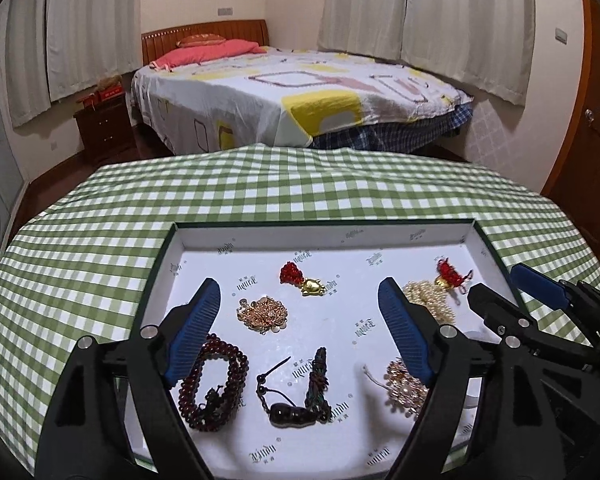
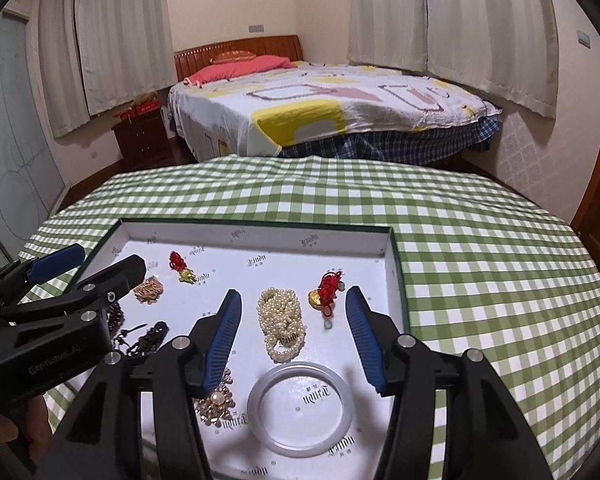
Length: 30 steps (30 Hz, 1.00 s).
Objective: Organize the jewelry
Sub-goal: 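Withdraw both grippers from the box back over the table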
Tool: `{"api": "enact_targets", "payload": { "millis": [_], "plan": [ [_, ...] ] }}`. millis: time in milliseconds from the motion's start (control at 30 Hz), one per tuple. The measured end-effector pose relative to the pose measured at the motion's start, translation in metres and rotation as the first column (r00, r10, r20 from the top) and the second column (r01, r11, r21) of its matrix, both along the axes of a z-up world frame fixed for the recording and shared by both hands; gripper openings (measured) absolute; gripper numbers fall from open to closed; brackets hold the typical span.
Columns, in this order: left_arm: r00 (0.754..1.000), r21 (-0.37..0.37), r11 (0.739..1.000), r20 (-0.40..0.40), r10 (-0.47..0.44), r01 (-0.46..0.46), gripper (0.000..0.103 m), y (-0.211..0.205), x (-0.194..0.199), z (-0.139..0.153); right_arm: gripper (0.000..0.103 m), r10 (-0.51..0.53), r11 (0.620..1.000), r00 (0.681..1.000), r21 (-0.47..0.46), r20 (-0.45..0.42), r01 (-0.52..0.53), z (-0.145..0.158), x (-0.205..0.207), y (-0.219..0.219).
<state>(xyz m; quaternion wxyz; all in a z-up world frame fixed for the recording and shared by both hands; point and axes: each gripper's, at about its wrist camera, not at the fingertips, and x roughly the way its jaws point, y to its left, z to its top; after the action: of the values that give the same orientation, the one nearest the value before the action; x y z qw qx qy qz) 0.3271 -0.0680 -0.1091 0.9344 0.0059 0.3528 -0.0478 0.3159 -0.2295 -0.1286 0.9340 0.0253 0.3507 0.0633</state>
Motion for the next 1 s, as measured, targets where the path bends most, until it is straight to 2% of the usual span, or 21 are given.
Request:
{"api": "enact_targets", "payload": {
  "millis": [200,467,700,933,1000],
  "plan": [
    [0.998,-0.025,1.0,0.055,0.007,-0.005,0.079,0.003,-0.027,0.016,0.054,-0.001,1.0,0.999,0.001,0.046,0.001,0.014,-0.026,-0.006],
    [0.992,-0.062,0.998,0.129,0.018,-0.01,0.079,0.008,-0.074,0.021,0.054,-0.018,1.0,0.996,0.012,0.085,0.017,0.023,-0.064,-0.015],
    [0.994,-0.072,0.997,0.106,0.03,-0.022,0.079,0.013,-0.106,0.007,0.054,-0.047,0.999,0.995,0.009,0.085,0.046,0.01,-0.092,-0.024],
    [0.997,-0.062,0.997,0.065,0.044,-0.04,0.079,0.019,-0.126,-0.012,0.054,-0.054,0.999,0.998,-0.002,0.012,0.055,-0.019,-0.111,-0.027],
    [0.997,-0.055,0.998,0.057,0.047,-0.044,0.079,0.021,-0.13,-0.016,0.05,-0.048,0.999,0.999,-0.011,-0.006,0.048,-0.026,-0.114,-0.025]
  ]
}}
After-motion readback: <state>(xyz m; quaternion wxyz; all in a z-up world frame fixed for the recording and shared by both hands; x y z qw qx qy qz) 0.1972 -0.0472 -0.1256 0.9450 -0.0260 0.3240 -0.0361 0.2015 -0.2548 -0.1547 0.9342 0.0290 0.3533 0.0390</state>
